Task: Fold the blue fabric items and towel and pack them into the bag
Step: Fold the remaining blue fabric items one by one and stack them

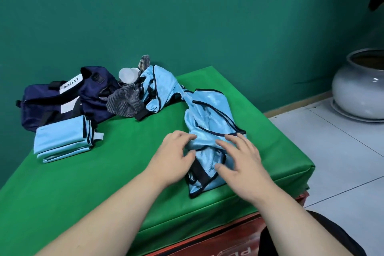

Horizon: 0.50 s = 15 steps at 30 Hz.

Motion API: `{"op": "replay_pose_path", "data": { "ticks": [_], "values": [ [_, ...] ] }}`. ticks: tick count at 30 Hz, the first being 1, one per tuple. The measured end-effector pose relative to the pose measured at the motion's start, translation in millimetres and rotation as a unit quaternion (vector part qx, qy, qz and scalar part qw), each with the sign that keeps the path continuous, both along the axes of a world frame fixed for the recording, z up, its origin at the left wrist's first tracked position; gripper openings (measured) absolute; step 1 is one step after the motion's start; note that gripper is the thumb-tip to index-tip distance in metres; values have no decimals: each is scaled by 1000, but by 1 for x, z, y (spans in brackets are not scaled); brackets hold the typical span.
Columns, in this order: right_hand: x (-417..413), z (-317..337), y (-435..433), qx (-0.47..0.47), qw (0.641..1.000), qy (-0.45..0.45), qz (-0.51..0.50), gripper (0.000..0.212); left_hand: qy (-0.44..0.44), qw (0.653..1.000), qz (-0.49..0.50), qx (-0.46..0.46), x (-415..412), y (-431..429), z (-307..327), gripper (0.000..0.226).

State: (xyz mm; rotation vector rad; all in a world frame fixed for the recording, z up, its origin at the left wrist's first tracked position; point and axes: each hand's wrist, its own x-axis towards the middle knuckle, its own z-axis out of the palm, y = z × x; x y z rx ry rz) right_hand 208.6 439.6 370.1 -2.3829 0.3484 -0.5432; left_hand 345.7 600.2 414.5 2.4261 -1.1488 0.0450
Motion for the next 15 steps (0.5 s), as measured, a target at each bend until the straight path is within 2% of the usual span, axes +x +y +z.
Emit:
{"op": "replay_pose_path", "data": {
  "ticks": [2, 4, 9, 12, 15],
  "values": [
    [4, -1, 5, -57, 995, 76, 15, 74, 40, 999, -5, 16, 3, 1, -9, 53],
    [6, -2, 4, -90, 989, 114, 13, 65, 69, 997, -14, 14, 2, -1, -15, 58],
    [-2, -1, -24, -88, 980, 164, -71, 52, 91, 995, -37, 27, 5, -2, -20, 66],
    [-7, 2, -42, -62, 975, 165, -133, 44, 63, 995, -45, 59, 9, -2, -22, 76],
    [-8, 4, -44, -35, 981, 94, -164, 40, 55, 995, -63, 63, 15, -2, -30, 80]
  ]
}}
